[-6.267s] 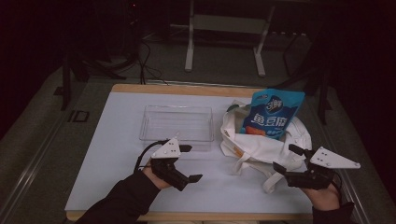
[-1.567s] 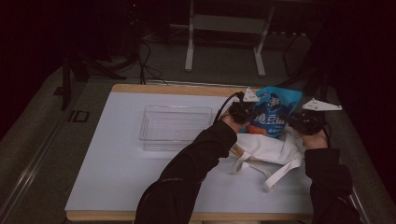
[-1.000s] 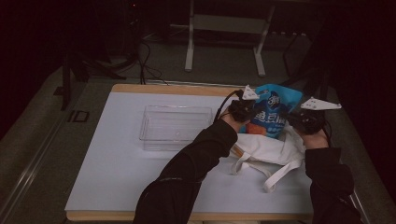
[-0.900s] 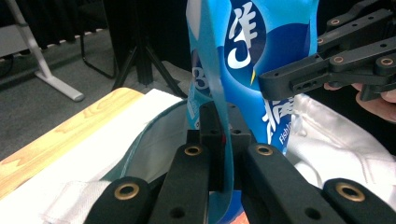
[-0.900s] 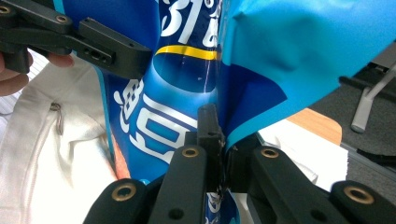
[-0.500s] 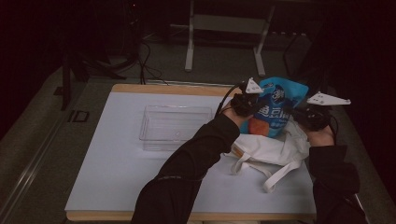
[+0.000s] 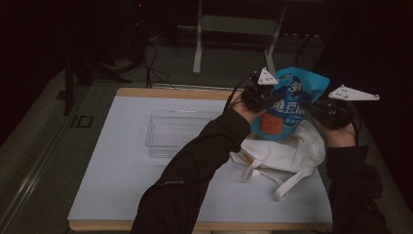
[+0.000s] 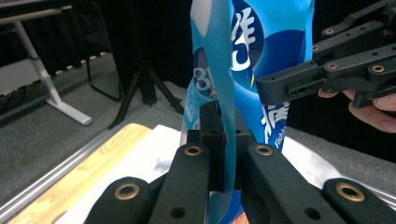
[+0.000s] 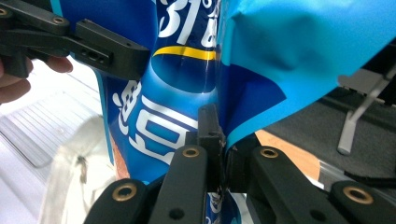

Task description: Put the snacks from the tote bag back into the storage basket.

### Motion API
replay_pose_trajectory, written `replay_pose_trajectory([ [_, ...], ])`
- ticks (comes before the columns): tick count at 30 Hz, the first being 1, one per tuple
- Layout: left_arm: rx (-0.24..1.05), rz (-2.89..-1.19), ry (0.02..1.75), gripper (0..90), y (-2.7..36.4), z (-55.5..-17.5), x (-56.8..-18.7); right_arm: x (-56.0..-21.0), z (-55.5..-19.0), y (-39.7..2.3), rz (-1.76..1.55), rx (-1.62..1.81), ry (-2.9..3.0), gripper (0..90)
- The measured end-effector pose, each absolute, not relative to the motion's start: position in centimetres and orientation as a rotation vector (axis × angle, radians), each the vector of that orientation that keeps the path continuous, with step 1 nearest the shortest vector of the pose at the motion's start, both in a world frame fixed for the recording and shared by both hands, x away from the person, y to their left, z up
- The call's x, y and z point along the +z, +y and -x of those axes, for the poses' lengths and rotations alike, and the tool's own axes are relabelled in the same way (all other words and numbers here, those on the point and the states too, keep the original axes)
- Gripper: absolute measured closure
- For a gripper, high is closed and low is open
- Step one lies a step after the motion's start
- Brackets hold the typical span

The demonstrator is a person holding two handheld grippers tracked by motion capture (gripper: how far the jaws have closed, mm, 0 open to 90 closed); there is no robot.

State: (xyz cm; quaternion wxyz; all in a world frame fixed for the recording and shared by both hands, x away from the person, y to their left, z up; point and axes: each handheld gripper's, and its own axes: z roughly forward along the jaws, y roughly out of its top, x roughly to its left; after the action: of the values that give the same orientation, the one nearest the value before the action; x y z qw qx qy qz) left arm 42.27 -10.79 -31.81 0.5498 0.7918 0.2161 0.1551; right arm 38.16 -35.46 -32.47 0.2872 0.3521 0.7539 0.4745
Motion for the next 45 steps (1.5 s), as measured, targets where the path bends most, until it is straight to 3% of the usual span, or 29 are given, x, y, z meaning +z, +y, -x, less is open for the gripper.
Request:
replay_pose_trajectory([
  [17, 0.427, -1.862, 0.526, 90.0, -7.1, -40.1, -27.5, -28.3, -37.0, -32.2, -0.856, 1.304, 2.005, 87.8],
  [45, 0.511, -1.820, 0.653, 90.0, 4.3, -37.6, -26.7, -27.3, -37.7, -20.9, -0.715, 1.354, 2.092, 87.9],
])
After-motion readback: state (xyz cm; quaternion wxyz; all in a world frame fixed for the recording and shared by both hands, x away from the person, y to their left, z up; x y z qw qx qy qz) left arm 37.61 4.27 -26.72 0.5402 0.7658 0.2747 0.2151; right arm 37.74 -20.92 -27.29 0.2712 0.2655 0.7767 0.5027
